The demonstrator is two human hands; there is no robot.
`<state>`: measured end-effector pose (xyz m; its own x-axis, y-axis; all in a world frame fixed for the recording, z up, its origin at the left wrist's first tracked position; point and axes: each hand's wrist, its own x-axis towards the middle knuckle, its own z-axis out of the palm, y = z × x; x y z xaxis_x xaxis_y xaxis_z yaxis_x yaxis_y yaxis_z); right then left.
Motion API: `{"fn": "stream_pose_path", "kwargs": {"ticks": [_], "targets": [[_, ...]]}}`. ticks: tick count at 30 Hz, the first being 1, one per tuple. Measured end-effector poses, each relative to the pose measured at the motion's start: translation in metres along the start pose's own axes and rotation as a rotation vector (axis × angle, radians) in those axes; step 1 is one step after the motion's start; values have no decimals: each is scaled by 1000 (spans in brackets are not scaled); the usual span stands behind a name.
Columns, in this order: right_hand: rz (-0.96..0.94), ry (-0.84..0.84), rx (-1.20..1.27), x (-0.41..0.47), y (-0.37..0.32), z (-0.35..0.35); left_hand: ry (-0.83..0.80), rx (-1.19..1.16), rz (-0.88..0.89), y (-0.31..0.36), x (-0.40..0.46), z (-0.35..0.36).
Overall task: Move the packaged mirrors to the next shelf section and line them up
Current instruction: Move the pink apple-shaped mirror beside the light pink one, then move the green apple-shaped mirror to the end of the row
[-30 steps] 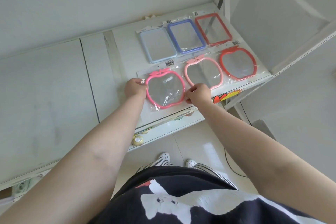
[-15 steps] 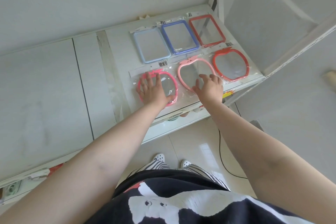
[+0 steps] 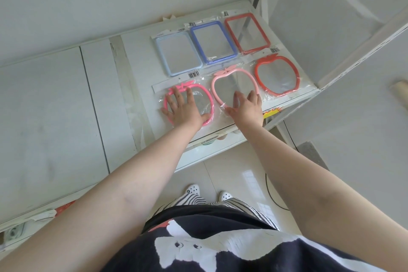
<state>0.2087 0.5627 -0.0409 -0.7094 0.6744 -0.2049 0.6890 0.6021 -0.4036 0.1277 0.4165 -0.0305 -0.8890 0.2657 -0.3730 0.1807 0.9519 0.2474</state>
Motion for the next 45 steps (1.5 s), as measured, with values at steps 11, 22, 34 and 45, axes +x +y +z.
{"fn": "stream_pose_path", "kwargs": {"ticks": [11, 22, 34, 45], "targets": [[3, -2, 2, -1, -2, -3, 0, 11, 7, -1, -1, 0], [20, -12, -14, -1, -5, -5, 2, 9, 14, -1, -4, -1], [25, 72, 64, -24, -21, -24, 201, -92, 145, -8, -12, -10], [-144, -44, -23, -87, -28, -64, 151, -162, 302, -12, -63, -38]]}}
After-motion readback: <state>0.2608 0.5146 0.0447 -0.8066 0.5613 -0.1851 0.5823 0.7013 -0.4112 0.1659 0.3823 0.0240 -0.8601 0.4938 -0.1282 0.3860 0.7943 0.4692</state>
